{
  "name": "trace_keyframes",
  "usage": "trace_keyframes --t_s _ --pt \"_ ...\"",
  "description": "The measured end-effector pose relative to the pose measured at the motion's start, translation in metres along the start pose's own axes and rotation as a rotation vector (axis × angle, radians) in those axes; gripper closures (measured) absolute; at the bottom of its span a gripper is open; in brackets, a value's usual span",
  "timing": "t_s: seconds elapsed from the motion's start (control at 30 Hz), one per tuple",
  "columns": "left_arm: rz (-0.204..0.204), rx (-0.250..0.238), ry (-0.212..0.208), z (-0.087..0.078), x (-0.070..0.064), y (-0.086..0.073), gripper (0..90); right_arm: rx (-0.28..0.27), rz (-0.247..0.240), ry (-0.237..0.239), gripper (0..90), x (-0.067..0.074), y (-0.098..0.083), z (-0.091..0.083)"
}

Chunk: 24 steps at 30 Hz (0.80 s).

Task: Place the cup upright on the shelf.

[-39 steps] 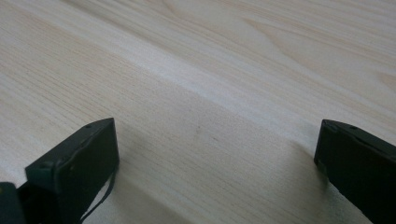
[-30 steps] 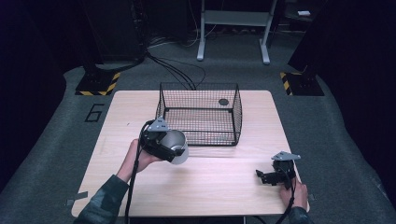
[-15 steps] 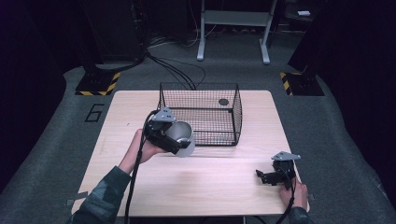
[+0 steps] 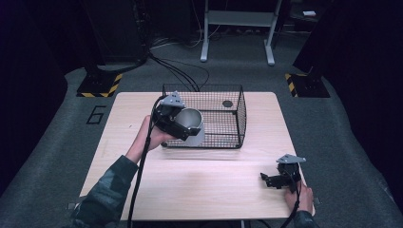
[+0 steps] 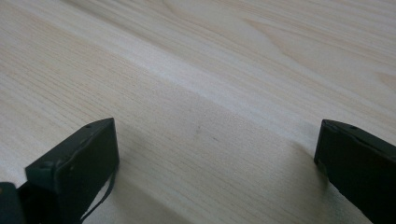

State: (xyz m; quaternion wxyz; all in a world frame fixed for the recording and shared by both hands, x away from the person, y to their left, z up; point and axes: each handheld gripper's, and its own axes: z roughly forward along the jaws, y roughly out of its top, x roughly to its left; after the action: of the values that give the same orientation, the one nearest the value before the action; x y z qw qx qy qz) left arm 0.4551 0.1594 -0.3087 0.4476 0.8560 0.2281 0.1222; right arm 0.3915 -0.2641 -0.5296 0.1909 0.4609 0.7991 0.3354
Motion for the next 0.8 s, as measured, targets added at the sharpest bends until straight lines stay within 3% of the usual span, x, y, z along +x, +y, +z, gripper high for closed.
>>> trace_keyframes --t_s 0.6,0.8 --pt "0.023 0.007 0.029 0.024 0.021 0.038 6.1 0.001 0.0 0.001 0.0 0.0 0.0 0.0" --pt "0.028 0.017 0.036 0.041 0.027 0.047 6.1 0.001 -0.001 0.001 0.0 0.0 0.0 0.0"
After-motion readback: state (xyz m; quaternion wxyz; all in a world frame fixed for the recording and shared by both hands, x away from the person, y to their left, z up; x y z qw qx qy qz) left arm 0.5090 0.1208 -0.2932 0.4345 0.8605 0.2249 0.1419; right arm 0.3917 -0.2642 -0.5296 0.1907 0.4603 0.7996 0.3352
